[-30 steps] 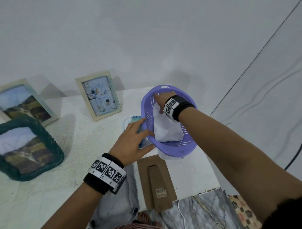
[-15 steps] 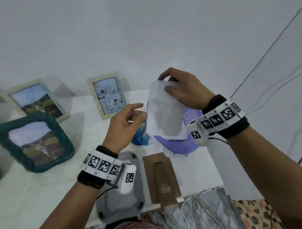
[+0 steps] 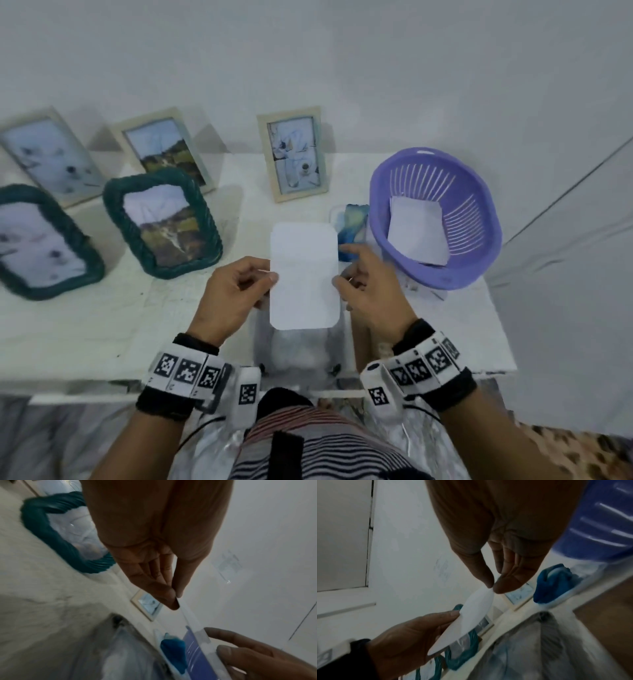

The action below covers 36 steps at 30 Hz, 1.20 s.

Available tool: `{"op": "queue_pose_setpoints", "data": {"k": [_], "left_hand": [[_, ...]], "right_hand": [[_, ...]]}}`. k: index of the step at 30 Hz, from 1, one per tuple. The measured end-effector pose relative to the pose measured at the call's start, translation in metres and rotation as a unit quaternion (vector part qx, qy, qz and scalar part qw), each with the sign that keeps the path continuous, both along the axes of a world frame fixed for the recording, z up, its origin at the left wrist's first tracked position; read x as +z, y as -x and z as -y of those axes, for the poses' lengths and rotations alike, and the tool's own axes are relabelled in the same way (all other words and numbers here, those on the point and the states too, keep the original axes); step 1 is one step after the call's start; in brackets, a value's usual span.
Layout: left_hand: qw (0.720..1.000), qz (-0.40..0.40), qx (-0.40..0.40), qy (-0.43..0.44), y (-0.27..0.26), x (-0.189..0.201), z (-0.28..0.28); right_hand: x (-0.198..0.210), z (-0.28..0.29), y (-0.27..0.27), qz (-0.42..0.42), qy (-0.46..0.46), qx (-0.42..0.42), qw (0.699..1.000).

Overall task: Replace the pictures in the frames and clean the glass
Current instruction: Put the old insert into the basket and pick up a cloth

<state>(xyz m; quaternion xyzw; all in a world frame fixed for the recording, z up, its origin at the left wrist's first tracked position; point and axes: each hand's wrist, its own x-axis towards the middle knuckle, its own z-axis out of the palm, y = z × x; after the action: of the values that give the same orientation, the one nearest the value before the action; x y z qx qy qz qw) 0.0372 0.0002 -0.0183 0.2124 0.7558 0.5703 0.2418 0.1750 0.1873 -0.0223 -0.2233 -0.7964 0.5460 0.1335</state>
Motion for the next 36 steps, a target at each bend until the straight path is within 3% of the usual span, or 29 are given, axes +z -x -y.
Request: {"op": "queue_pose_setpoints", "data": {"k": [8,14,19,22,26,36], "left_hand": [[0.987,-0.063,0.005,0.147,-0.01,-0.032,0.021],[0.955,-0.176,-0.023,0.236,-0.019,-0.036,0.018],[0.942,-0.198,-0.059,0.266,-0.019,-0.043,0.02],[0.919,-0.229,-0.084,0.311,-0.019,-0.046,0.021],[0.914,-0.248,-0.087,0.309,-0.019,-0.046,0.021],[0.934,-0.227,-0.078,0.266,-0.015,-0.053,0.026]], "right_hand": [[-0.014,0.022,-0.008,0.098,-0.102,0.057,0.988],[-0.023,0.03,-0.011,0.145,-0.157,0.113,0.97],[-0.028,0.032,-0.012,0.161,-0.187,0.132,0.96],[-0.031,0.033,-0.011,0.174,-0.203,0.146,0.953],[-0.034,0.033,-0.011,0.18,-0.207,0.151,0.95],[-0.038,0.035,-0.013,0.172,-0.229,0.148,0.947]]}}
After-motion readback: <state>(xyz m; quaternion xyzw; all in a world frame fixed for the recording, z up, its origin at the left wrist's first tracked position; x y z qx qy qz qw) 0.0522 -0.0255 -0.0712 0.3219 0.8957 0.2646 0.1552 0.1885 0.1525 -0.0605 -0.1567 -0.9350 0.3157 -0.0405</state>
